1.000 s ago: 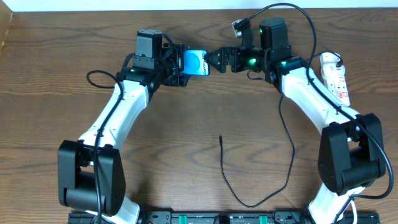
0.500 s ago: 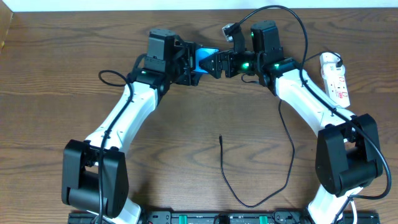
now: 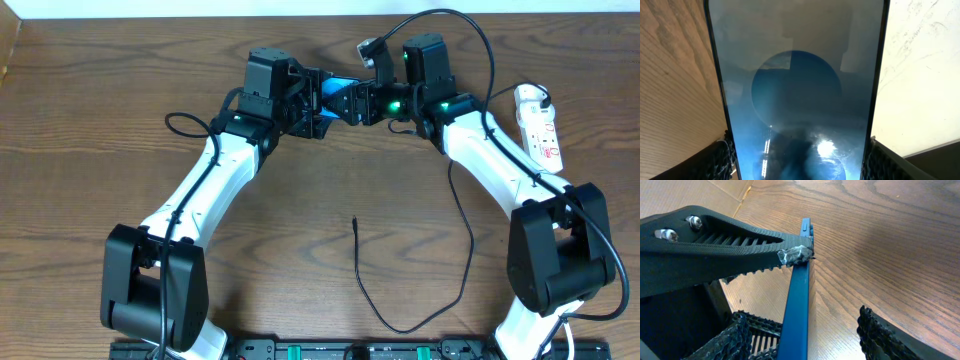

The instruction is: Plug charger to phone and switch on socket

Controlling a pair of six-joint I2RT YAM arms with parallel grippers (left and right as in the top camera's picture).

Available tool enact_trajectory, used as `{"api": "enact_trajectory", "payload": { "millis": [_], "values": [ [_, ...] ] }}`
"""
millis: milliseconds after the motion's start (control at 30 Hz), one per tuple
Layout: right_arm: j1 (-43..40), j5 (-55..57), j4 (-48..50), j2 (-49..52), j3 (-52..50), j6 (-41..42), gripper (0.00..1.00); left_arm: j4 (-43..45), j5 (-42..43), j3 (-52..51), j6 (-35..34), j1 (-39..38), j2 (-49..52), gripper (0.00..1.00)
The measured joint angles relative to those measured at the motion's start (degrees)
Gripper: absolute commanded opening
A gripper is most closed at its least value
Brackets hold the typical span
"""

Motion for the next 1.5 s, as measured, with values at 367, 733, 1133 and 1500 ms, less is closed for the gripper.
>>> {"api": "enact_trajectory", "payload": {
  "millis": [367, 733, 1133, 1500],
  "values": [
    [1.92, 0.42, -0.22, 0.0, -0.02, -1.95, 0.45, -0.02, -0.02, 0.0, 0.0, 0.0, 0.0, 0.07],
    [1.88, 1.14, -0.33, 0.0, -0.02, -2.32, 0.33, -0.02, 0.0, 0.0, 0.0, 0.0, 0.0, 0.07],
    [1.68, 2.29, -0.39, 0.04, -0.02, -3.1, 0.18, 0.0, 0.17, 0.0, 0.02, 0.0, 0.0, 0.07],
    [1.53, 3.52, -0.42, 0.09, -0.02, -3.3, 0.02, 0.15, 0.2, 0.0, 0.02, 0.0, 0.0, 0.07]
  ]
}}
